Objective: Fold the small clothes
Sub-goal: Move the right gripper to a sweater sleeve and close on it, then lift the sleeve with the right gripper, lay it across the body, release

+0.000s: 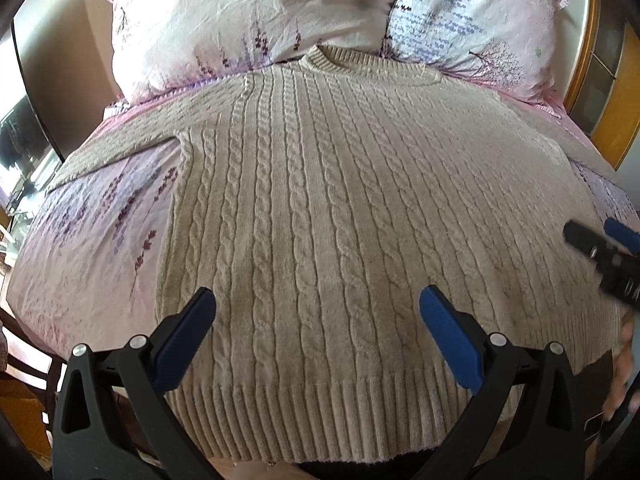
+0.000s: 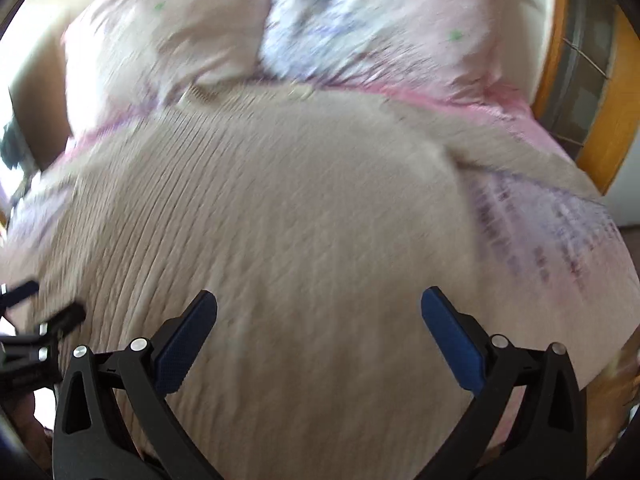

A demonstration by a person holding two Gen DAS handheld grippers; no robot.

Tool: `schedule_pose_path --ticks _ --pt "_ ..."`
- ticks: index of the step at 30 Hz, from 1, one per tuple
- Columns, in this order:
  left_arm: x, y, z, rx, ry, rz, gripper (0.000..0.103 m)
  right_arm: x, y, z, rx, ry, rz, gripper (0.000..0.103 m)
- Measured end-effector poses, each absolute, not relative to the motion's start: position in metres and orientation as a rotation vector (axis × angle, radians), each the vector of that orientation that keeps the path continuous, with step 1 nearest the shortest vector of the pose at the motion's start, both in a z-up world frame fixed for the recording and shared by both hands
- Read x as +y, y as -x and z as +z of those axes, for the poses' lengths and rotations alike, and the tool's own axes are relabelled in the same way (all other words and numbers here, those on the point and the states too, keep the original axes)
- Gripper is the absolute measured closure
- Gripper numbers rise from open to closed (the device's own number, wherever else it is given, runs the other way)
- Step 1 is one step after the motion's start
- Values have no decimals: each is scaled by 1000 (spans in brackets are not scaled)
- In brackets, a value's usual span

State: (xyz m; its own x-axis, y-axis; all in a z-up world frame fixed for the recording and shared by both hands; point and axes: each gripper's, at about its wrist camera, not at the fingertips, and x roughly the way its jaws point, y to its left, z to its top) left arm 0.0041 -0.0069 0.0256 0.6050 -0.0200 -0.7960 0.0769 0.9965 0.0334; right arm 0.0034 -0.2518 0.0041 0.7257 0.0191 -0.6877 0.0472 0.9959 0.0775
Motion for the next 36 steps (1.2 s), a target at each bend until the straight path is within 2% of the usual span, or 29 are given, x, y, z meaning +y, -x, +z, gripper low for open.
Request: schedule_pose_path --ticks 3,5,7,12,17,26,28,30,36 --pt "-8 -12 32 883 -44 -135 2 -321 -19 28 683 -267 -76 1" --pt "-6 -22 33 877 15 -210 2 -375 -35 35 663 -403 -143 12" --pt "-2 -31 31 873 76 -262 2 -422 -49 32 678 -532 -219 32" --pt "0 -49 37 822 112 -268 2 -529 -69 2 681 -893 -400 51" --pt "1 -61 41 806 116 -278 2 -574 -71 -22 645 -1039 -502 54" --pt "2 -81 35 831 153 -293 2 -585 -97 -37 637 -1089 -466 71" --pt "3 -83 34 835 157 -290 2 -584 -100 -36 644 -1053 -482 87" --pt "5 -83 32 834 160 -286 2 -585 -103 -37 640 -1039 -490 92" --pt "18 -83 34 803 187 -266 2 -562 -112 3 554 -861 -467 94"
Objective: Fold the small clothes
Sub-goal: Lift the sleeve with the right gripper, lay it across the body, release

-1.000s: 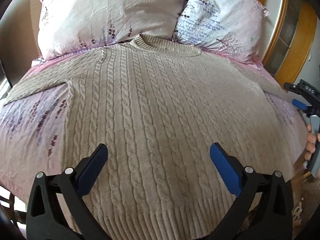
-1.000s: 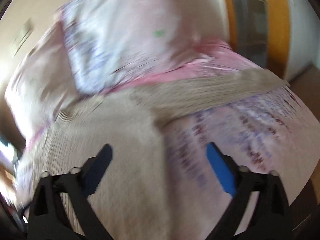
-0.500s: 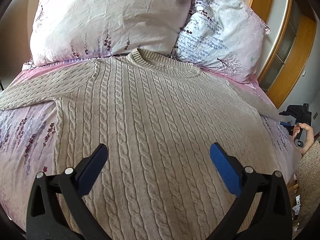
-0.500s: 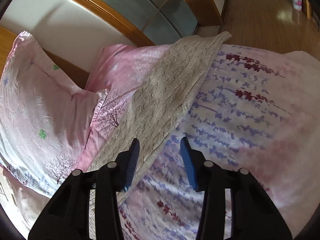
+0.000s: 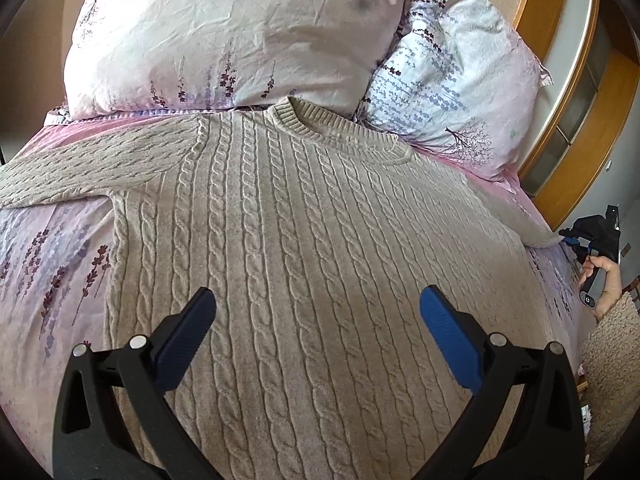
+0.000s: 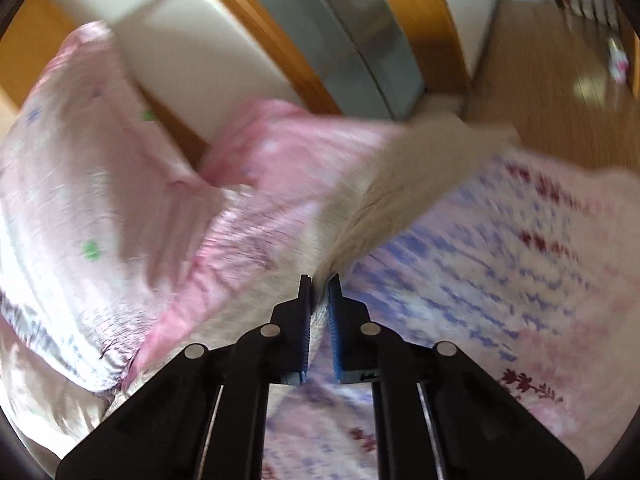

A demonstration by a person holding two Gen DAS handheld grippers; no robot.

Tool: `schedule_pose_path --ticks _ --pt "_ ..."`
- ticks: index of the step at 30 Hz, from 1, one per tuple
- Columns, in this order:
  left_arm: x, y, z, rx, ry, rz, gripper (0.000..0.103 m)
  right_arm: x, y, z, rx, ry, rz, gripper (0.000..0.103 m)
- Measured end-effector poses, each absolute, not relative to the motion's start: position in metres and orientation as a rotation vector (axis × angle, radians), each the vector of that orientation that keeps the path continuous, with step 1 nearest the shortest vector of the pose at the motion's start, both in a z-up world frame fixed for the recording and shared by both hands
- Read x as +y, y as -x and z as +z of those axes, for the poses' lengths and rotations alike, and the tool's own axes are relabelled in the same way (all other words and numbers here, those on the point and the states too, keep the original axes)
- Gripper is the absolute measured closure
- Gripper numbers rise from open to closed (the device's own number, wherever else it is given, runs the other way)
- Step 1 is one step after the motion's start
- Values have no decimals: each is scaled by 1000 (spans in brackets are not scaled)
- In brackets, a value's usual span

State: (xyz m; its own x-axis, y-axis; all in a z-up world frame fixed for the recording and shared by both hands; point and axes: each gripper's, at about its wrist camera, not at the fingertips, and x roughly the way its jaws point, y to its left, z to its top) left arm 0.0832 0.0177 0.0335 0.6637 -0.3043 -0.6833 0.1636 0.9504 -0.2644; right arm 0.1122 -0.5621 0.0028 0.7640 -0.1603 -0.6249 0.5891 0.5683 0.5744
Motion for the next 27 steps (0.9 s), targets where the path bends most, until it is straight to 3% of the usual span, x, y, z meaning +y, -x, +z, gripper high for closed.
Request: schedule_pose_path --ticks 3,7,11,12,15,21,27 --pt "23 -83 36 782 185 -249 2 -535 -121 35 492 -759 -383 100" --pt "30 -82 39 765 206 -245 2 -464 -140 78 433 -547 -184 100" --pt "37 -79 41 763 225 -234 2 -430 -161 73 543 -524 -151 99" --pt "40 -77 41 762 229 -234 2 -435 -161 66 567 -555 -177 94" --pt "48 -74 42 752 226 -224 2 -470 -152 38 635 -705 -287 64" --pt "55 -83 37 770 261 -219 2 -541 -110 -15 698 -944 -464 61" --pt "47 -83 35 775 233 -234 2 -562 -123 -23 676 -994 -469 61"
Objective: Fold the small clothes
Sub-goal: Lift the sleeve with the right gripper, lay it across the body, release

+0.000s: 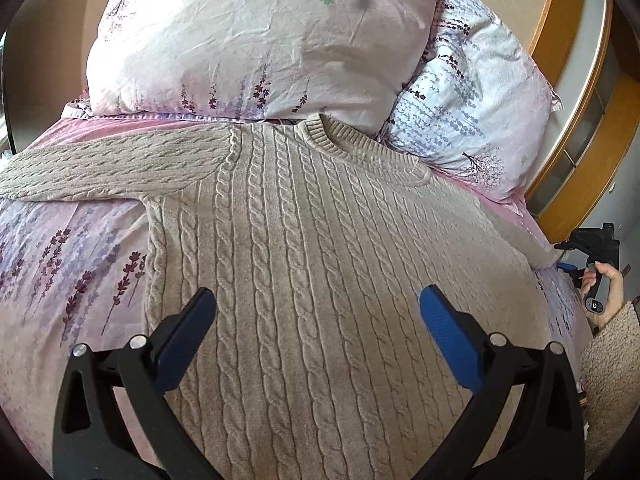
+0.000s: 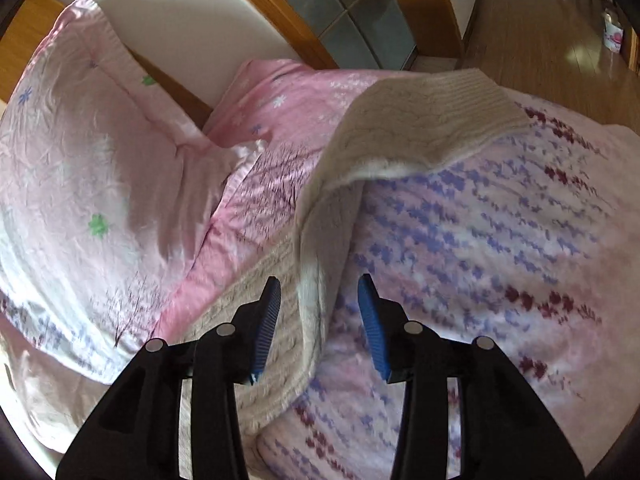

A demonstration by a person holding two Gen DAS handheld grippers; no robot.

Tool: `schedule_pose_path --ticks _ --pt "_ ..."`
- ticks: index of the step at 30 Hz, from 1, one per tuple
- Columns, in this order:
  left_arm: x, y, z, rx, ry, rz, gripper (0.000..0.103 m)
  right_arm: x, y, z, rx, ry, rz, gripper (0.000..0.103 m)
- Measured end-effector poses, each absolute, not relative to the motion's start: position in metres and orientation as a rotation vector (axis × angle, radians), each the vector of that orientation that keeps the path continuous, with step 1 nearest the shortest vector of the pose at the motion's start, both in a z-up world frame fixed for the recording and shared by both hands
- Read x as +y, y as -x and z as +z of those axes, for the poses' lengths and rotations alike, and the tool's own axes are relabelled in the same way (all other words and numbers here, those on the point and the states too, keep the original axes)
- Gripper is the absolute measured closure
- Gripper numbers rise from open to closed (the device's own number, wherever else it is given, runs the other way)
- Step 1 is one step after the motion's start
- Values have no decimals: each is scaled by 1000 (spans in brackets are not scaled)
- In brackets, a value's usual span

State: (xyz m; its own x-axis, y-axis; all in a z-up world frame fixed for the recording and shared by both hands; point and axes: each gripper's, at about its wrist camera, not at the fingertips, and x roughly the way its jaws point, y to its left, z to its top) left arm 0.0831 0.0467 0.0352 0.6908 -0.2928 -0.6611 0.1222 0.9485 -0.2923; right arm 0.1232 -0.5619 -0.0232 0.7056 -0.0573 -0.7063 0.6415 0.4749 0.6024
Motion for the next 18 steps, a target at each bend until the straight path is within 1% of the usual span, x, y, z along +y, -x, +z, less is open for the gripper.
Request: schedule_pose_path --ticks 3,5,6,10,12,15,18 --pt "49 -83 35 776 233 -228 2 -569 -132 -20 649 -966 -532 62" --pt "51 -84 35 775 234 -219 2 -571 -135 -16 625 -927 -573 74" --pt "53 -85 35 774 236 -214 2 -573 -139 -15 618 -907 -573 94" --pt "58 -88 35 773 245 -207 2 -555 -142 7 561 -747 -581 95" --pt "58 -88 35 770 247 -206 2 -530 -140 29 504 -640 -539 95" --pt "58 -88 34 773 250 -210 2 -468 -142 63 445 -479 -371 95" --pt "56 -87 36 776 252 -214 2 -399 -148 76 480 -359 -162 95"
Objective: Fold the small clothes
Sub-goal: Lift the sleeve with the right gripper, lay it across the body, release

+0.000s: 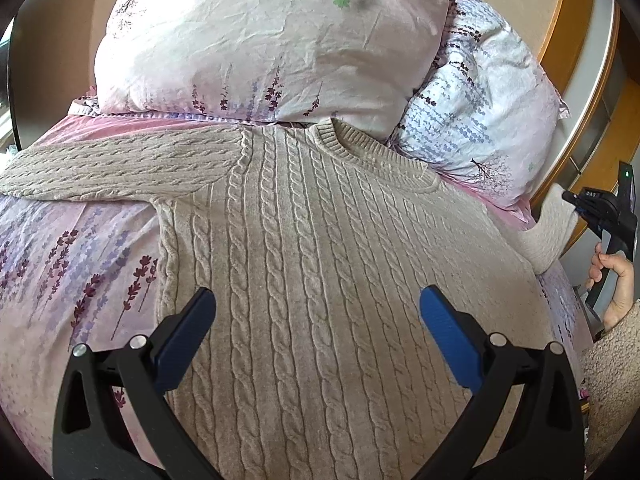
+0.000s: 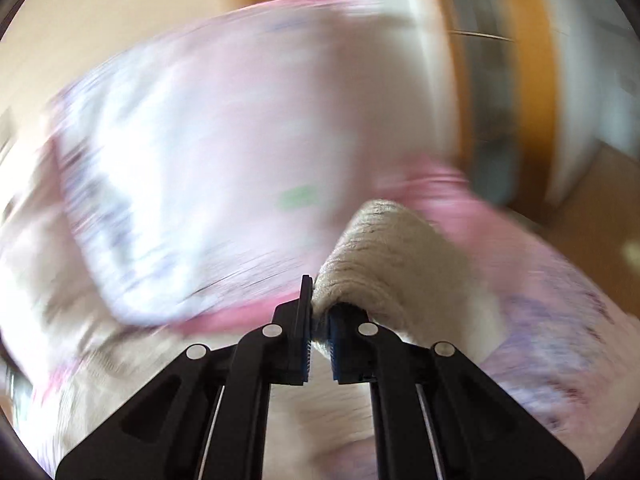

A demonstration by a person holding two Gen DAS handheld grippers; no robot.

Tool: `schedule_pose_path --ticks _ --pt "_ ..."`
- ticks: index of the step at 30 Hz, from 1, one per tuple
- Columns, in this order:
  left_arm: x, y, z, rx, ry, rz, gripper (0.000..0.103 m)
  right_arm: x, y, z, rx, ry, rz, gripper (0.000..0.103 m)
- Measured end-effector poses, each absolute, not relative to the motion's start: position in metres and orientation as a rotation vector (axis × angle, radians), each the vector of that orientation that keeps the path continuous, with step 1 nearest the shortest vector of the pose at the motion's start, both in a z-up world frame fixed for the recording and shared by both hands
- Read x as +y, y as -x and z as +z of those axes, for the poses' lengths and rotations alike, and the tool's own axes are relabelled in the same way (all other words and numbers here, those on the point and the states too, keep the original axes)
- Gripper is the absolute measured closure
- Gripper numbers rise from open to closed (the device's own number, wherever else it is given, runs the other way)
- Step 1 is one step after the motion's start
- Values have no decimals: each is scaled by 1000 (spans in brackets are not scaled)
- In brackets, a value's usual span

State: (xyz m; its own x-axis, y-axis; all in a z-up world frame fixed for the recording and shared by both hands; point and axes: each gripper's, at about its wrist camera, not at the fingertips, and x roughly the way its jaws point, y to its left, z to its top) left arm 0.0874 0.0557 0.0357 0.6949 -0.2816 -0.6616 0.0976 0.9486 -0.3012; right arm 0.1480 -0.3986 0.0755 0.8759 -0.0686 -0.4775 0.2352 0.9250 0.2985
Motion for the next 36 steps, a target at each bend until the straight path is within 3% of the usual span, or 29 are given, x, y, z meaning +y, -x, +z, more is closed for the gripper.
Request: schedule_pose_path --ticks 8,14,19,23,24,25,31,34,35,36 --pt "64 -79 41 769 261 -207 2 -252 -185 -2 839 -162 173 93" --pt "76 -91 48 791 270 -241 2 -287 -196 -1 876 -445 221 71" --pt "74 -118 62 808 277 -346 2 -338 -197 2 847 -685 106 71" --pt "66 -140 71 818 286 -407 2 -359 -206 -4 809 -721 -28 72" --pt "64 -147 72 828 305 -432 2 -363 -208 -4 796 -725 -69 75" --pt "63 -153 71 840 330 -454 2 -367 -208 -4 785 -719 -95 87" --pt "63 -190 52 942 506 -521 24 -301 -209 38 650 -498 47 94" --pt "62 -202 39 978 602 -524 28 -243 -213 50 664 -409 242 93" --pt "62 -205 35 989 624 -527 28 -224 -217 49 704 -390 322 89" --pt "61 -207 31 1001 652 -530 28 -202 -220 44 766 -369 401 78"
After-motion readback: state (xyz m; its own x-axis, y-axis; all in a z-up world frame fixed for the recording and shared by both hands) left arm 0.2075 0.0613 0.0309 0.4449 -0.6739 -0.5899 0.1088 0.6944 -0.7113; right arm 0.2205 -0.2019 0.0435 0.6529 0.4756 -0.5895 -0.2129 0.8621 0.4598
